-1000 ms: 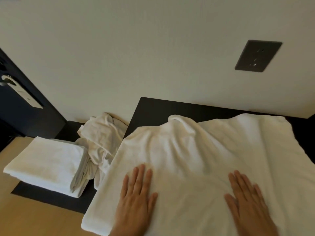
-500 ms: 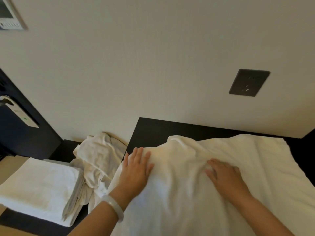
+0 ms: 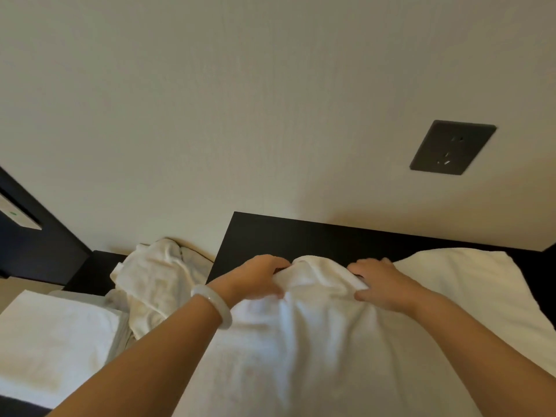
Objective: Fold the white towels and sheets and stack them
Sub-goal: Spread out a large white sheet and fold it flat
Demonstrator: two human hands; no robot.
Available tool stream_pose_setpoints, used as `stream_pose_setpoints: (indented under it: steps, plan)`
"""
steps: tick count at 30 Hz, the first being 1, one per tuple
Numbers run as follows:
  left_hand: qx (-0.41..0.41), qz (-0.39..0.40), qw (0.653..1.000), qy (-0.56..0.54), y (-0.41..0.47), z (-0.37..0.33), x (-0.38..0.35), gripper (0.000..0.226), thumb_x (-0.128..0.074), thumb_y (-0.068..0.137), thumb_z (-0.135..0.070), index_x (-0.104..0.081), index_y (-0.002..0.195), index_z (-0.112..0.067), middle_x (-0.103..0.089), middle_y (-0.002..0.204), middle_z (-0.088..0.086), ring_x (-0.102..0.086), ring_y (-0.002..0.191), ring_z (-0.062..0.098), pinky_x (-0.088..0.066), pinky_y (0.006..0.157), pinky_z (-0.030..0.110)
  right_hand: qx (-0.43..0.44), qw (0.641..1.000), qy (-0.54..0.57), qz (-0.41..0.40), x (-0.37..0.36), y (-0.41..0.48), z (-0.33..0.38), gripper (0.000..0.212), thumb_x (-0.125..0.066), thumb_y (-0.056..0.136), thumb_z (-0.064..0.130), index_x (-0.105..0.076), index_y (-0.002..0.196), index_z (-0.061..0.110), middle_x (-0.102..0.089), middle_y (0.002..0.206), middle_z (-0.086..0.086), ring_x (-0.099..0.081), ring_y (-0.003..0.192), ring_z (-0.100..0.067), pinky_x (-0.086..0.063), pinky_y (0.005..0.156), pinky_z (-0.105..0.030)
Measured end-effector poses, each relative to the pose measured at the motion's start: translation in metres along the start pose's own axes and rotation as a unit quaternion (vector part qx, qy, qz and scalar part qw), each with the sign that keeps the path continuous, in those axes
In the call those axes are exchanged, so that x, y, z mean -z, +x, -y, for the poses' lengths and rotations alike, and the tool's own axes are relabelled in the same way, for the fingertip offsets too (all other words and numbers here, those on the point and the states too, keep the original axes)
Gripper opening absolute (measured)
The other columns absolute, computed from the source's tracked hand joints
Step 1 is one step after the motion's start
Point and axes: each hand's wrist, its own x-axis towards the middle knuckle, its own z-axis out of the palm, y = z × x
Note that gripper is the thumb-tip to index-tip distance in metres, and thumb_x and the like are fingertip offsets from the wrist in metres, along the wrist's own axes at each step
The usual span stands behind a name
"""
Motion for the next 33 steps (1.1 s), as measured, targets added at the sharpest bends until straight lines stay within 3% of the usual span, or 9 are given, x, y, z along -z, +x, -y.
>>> stream_pose_setpoints:
  steps: [5, 10, 12, 15, 18, 21, 24, 27, 33]
  plan:
    - [-0.238, -0.203, 0.935, 0.167, -0.054, -0.002, -0.027, 0.047, -0.056, 0.086, 0.000, -0.071, 0.107, -0.039, -0.041, 0.087, -0.008, -0.040, 0.080, 0.010, -0.031, 0.066, 0.018, 0.066, 0.967, 0.039, -0.243, -0.025, -0.071, -0.003, 0.019, -0.062, 0.087, 0.019, -0.058, 0.097, 0.035, -0.044, 0.100, 0.019, -0.045, 0.092, -0.006, -0.037, 0.081, -0.017]
    - [-0.112, 0.015, 0.986, 0.119, -0.111, 0.022, -0.047, 0.039, -0.058, 0.094, -0.008, -0.068, 0.107, -0.043, -0.041, 0.113, -0.026, -0.040, 0.114, -0.003, -0.027, 0.106, 0.008, 0.102, 0.993, 0.043, -0.050, -0.060, -0.147, -0.028, 0.017, -0.054, 0.095, 0.046, -0.052, 0.111, 0.051, -0.025, 0.121, 0.041, -0.029, 0.116, 0.014, -0.022, 0.099, -0.003]
    - [-0.061, -0.014, 0.997, 0.038, -0.118, 0.014, -0.044, 0.031, -0.058, 0.095, -0.009, -0.066, 0.092, -0.038, -0.047, 0.110, -0.025, -0.053, 0.104, 0.002, -0.040, 0.102, 0.011, 0.085, 0.995, 0.028, -0.052, -0.061, -0.159, -0.029, 0.012, -0.053, 0.096, 0.040, -0.058, 0.104, 0.048, -0.030, 0.116, 0.038, -0.039, 0.110, 0.008, -0.032, 0.095, -0.007]
    - [-0.061, -0.123, 0.990, 0.028, -0.108, -0.013, -0.044, 0.016, -0.056, 0.098, -0.019, -0.057, 0.100, -0.034, -0.048, 0.111, -0.016, -0.060, 0.091, 0.008, -0.047, 0.082, 0.007, 0.053, 0.997, 0.018, -0.061, -0.060, -0.161, -0.021, 0.019, -0.051, 0.098, 0.032, -0.061, 0.106, 0.046, -0.032, 0.117, 0.035, -0.041, 0.108, 0.006, -0.035, 0.091, -0.009]
    - [-0.148, -0.141, 0.976, 0.078, -0.080, -0.045, -0.052, 0.033, -0.056, 0.098, -0.021, -0.054, 0.128, -0.033, -0.042, 0.139, -0.015, -0.050, 0.118, 0.006, -0.038, 0.101, 0.013, 0.028, 0.996, -0.001, -0.082, -0.059, -0.153, -0.005, 0.007, -0.054, 0.095, 0.047, -0.057, 0.101, 0.048, -0.015, 0.132, 0.036, -0.024, 0.124, 0.006, -0.025, 0.102, -0.011]
    - [-0.134, -0.118, 0.965, 0.191, -0.049, -0.056, -0.055, 0.057, -0.056, 0.098, -0.020, -0.033, 0.148, -0.035, -0.024, 0.158, -0.011, -0.021, 0.145, 0.016, -0.017, 0.119, 0.040, 0.005, 0.998, 0.003, -0.061, -0.059, -0.143, 0.008, 0.010, -0.057, 0.091, 0.053, -0.059, 0.097, 0.045, -0.015, 0.138, 0.034, -0.017, 0.133, -0.001, -0.021, 0.111, -0.024]
    - [-0.048, 0.030, 0.983, 0.174, -0.033, -0.042, -0.040, 0.064, -0.059, 0.095, -0.027, -0.027, 0.150, -0.038, -0.030, 0.154, -0.004, -0.025, 0.143, 0.025, -0.019, 0.117, 0.049, -0.010, 0.998, 0.029, -0.046, -0.053, -0.138, 0.012, 0.009, -0.061, 0.091, 0.044, -0.058, 0.083, 0.043, -0.036, 0.121, 0.032, -0.040, 0.112, 0.003, -0.037, 0.095, -0.014]
    - [-0.065, 0.122, 0.985, 0.108, -0.037, -0.021, -0.018, 0.053, -0.066, 0.090, -0.024, -0.042, 0.134, -0.042, -0.050, 0.130, -0.008, -0.050, 0.119, 0.020, -0.043, 0.102, 0.038, -0.034, 0.998, 0.045, -0.029, -0.047, -0.133, 0.007, 0.023, -0.067, 0.088, 0.037, -0.054, 0.070, 0.039, -0.049, 0.098, 0.020, -0.050, 0.089, -0.001, -0.044, 0.079, -0.014]
    - [-0.125, 0.123, 0.973, 0.148, -0.042, 0.001, 0.042, 0.034, -0.065, 0.089, -0.017, -0.052, 0.113, -0.037, -0.053, 0.110, -0.017, -0.053, 0.100, 0.007, -0.041, 0.084, 0.019, -0.055, 0.990, 0.096, -0.093, 0.002, -0.106, 0.001, 0.033, -0.069, 0.087, 0.015, -0.058, 0.067, 0.039, -0.055, 0.088, 0.015, -0.056, 0.085, -0.006, -0.046, 0.081, -0.023]
